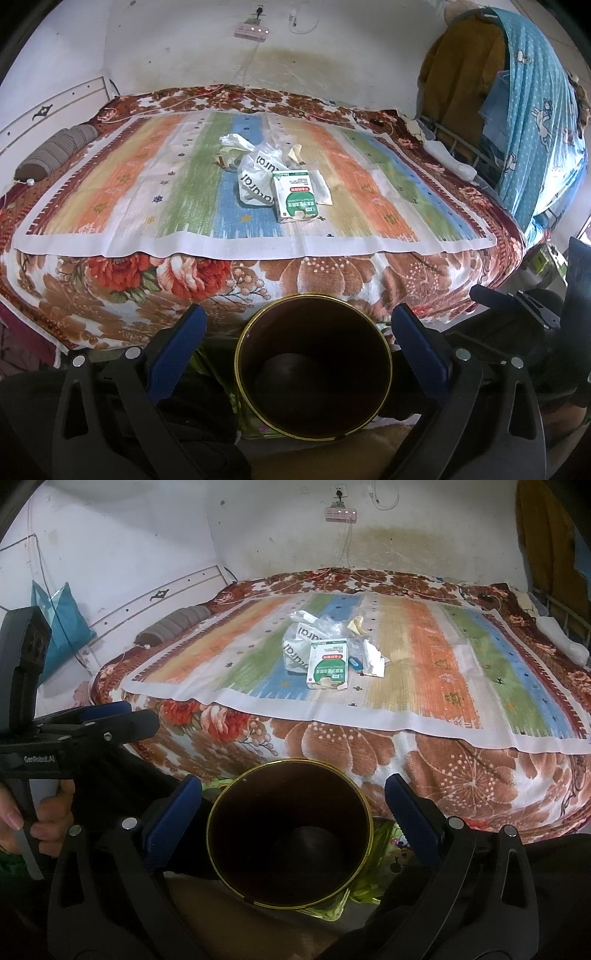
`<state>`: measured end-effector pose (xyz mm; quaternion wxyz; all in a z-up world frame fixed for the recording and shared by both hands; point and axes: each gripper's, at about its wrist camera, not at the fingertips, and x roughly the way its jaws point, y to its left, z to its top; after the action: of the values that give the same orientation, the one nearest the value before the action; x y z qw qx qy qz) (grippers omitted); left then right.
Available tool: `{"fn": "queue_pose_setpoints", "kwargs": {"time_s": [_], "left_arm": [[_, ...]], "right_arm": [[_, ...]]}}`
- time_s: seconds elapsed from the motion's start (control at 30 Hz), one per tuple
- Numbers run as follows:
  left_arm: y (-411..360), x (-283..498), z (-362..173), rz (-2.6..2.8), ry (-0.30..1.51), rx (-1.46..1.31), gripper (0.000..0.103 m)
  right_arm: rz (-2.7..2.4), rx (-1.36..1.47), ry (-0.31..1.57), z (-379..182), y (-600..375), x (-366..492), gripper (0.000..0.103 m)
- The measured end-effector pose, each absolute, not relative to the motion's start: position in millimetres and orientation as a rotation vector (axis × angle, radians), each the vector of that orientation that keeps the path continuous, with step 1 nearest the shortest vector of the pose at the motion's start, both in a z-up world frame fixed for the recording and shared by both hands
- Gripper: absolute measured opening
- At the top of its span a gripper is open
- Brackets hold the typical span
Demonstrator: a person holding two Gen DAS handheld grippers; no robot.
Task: Collect trash
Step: 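Move both tools from above the gold-rimmed bin toward the trash on the sheet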
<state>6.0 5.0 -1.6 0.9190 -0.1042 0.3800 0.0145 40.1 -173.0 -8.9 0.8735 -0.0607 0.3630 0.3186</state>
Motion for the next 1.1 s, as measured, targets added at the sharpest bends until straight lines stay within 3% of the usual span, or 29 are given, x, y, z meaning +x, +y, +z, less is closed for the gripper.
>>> {"fn": "queue_pose_setpoints", "kwargs": {"time_s": [1.1], "left_arm": [[34.5,59.6,17.9,0.087,0.786,-0.173,0.097]], "right_arm": [[0.677,-0.176,0.768,-6.5,-146.2,73.2,0.094]]}}
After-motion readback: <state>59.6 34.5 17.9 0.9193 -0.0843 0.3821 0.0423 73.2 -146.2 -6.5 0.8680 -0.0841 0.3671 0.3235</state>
